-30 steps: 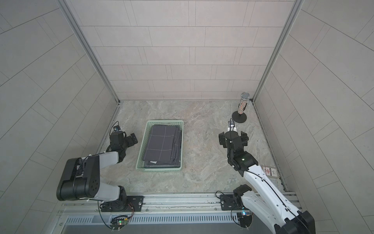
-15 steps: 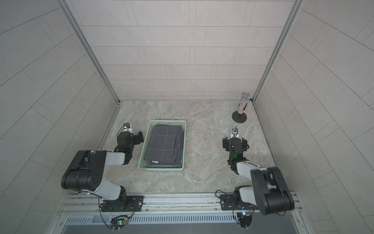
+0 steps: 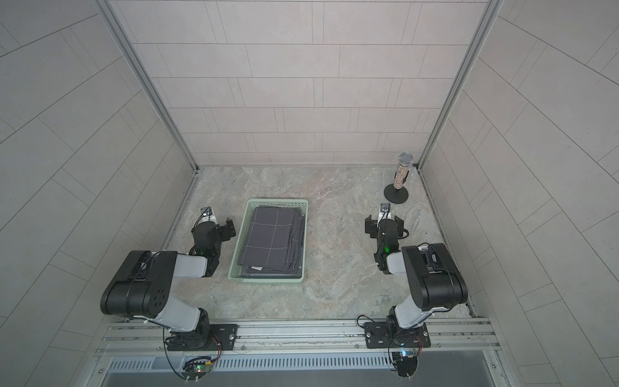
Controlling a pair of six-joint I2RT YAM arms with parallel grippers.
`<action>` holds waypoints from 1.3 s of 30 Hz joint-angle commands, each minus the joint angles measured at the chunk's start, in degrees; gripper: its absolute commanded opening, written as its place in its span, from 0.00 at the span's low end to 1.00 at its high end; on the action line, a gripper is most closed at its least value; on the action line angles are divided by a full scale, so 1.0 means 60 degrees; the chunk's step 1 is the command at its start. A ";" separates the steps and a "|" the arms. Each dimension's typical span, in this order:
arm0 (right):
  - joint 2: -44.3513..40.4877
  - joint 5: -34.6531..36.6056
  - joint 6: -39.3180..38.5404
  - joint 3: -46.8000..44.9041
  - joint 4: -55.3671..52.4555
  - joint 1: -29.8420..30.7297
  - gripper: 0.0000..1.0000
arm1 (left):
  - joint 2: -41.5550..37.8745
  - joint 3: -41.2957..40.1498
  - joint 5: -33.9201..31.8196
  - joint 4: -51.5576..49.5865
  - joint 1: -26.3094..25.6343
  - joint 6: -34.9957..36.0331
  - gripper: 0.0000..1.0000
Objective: Put the folded pillowcase in the basket
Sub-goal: Reset both arms
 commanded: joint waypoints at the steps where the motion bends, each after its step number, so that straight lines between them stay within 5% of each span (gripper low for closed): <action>1: 0.0008 -0.0076 0.0106 -0.0094 0.0203 -0.0026 1.00 | -0.0063 0.0164 -0.0331 0.0038 -0.0171 0.0093 1.00; 13: 0.0008 0.0059 -0.0123 -0.0416 0.0817 0.0155 1.00 | 0.0187 0.0336 0.2314 0.0123 0.0020 0.0910 1.00; 39: 0.0008 -0.0039 -0.0105 -0.0257 0.0499 0.0137 1.00 | 0.0256 0.0508 0.1907 -0.0129 0.0070 0.0670 1.00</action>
